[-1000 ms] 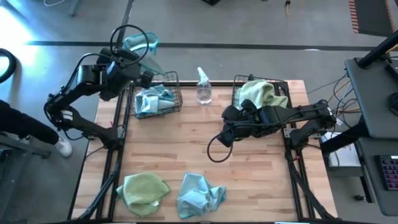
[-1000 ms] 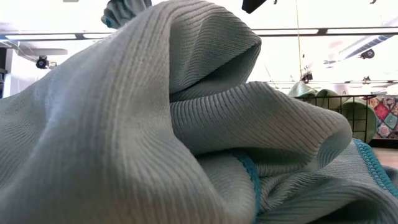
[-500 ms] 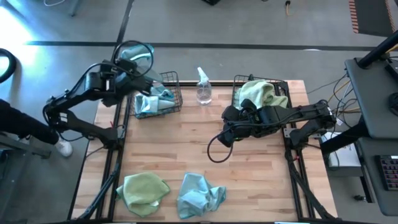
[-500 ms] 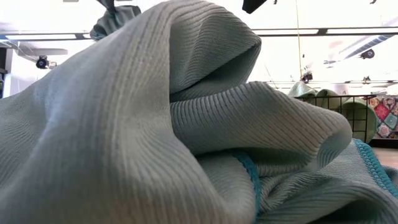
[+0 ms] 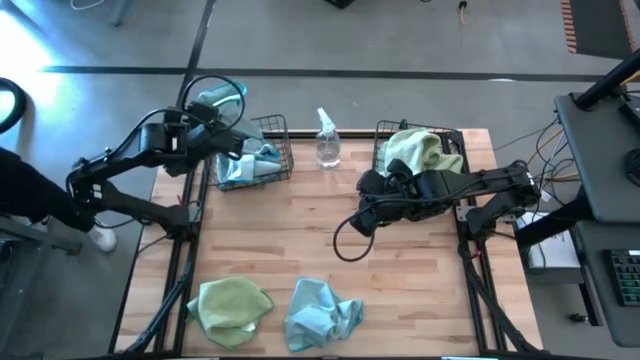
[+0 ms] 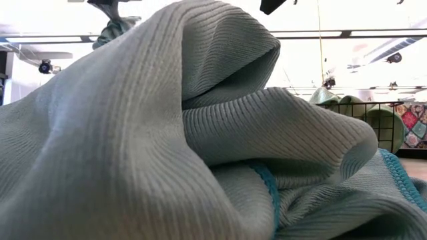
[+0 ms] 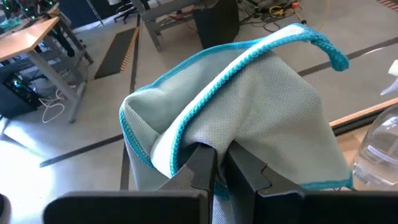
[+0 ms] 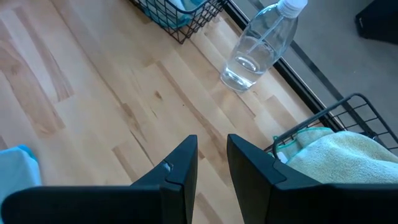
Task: Sort microfiber towel by color & place in baskets
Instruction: Put the blue microfiber cloth into the left wire basket
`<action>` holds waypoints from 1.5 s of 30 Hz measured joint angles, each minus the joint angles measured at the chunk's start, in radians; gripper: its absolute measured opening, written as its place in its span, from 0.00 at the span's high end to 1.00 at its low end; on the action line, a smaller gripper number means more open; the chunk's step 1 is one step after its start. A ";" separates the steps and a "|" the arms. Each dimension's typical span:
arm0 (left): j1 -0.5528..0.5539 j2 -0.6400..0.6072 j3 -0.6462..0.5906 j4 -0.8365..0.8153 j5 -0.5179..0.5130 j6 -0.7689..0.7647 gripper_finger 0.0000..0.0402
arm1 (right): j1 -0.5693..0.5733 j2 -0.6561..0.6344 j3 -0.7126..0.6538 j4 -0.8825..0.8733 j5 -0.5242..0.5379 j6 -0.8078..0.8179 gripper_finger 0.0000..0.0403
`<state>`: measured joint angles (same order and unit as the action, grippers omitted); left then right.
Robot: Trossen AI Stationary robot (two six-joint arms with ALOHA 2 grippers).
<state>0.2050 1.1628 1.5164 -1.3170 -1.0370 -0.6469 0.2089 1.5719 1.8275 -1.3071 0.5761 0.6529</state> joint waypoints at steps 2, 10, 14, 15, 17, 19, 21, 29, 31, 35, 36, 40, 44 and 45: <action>0.000 -0.001 0.003 0.002 0.000 0.003 0.97 | 0.000 0.000 0.000 0.001 0.000 0.000 0.80; 0.000 -0.005 0.005 0.005 0.026 0.009 0.83 | 0.000 0.000 0.000 0.003 -0.002 0.000 0.80; 0.000 -0.003 0.006 0.005 0.027 0.009 0.76 | 0.000 0.000 0.000 0.003 -0.003 0.000 0.80; 0.000 -0.001 0.006 0.005 0.027 0.009 0.74 | 0.000 0.000 0.000 0.003 -0.004 0.001 0.80; 0.000 0.000 0.005 0.004 0.028 0.009 0.71 | 0.000 0.000 0.000 0.003 -0.004 0.001 0.80; 0.000 0.002 0.006 0.004 0.028 0.009 0.69 | 0.000 0.000 0.000 0.003 -0.004 0.001 0.80; 0.000 0.002 0.006 0.004 0.028 0.009 0.67 | 0.000 0.000 0.000 0.003 -0.004 0.001 0.80; 0.000 0.002 0.006 0.004 0.192 0.056 0.66 | 0.000 0.000 0.000 0.003 -0.008 0.000 0.80; -0.002 0.002 0.006 0.005 0.287 0.093 0.66 | 0.000 0.000 0.000 0.003 -0.008 0.000 0.80; -0.018 0.002 0.005 0.024 0.474 0.164 0.66 | 0.000 0.000 0.000 0.003 -0.008 -0.001 0.80; -0.025 0.002 0.006 0.038 0.506 0.181 0.66 | 0.000 0.000 0.000 0.003 -0.008 -0.001 0.80; -0.057 0.002 0.006 0.108 0.586 0.239 0.66 | 0.000 0.000 0.000 0.003 -0.008 -0.002 0.80; -0.081 -0.002 0.006 0.177 0.669 0.289 0.66 | 0.000 0.000 0.000 0.003 -0.008 0.012 0.80; -0.086 -0.003 0.006 0.193 0.697 0.302 0.66 | 0.000 0.000 0.000 0.003 -0.008 0.023 0.80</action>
<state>0.1193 1.1603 1.5223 -1.1238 -0.3404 -0.3448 0.2089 1.5715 1.8275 -1.3037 0.5682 0.6757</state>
